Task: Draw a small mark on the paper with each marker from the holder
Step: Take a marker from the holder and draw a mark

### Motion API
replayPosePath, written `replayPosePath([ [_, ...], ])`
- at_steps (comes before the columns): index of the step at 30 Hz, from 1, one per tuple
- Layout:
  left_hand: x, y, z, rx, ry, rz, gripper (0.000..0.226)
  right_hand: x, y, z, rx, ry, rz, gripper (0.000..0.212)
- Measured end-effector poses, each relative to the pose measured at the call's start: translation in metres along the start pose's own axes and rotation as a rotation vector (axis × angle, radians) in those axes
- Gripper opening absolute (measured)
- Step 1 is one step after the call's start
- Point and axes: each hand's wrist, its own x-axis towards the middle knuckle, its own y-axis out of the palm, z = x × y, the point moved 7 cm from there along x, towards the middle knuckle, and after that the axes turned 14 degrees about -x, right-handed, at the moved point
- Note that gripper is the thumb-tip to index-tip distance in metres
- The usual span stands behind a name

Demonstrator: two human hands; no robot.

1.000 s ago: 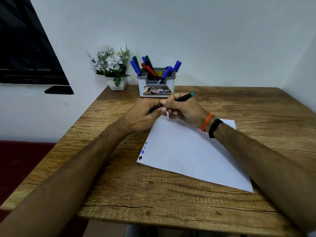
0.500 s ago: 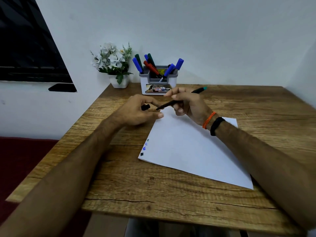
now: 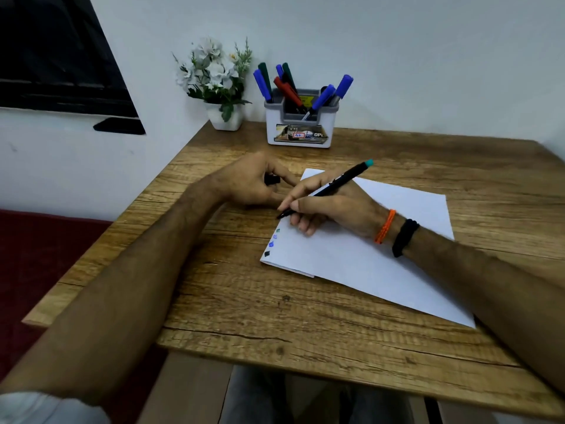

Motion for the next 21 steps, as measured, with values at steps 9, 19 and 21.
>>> replayPosePath([
  [9, -0.004, 0.003, -0.008, 0.007, -0.052, 0.056, 0.041, 0.000, -0.002, -0.002, -0.138, -0.013, -0.102, 0.016],
  [19, -0.005, 0.003, -0.008, 0.038, -0.078, 0.051, 0.040, 0.001, 0.001, -0.001, -0.200, -0.003, -0.075, 0.014],
  [21, -0.005, 0.003, -0.007, 0.026, -0.080, 0.052, 0.041, 0.001, 0.000, -0.002, -0.192, 0.012, -0.088, 0.015],
])
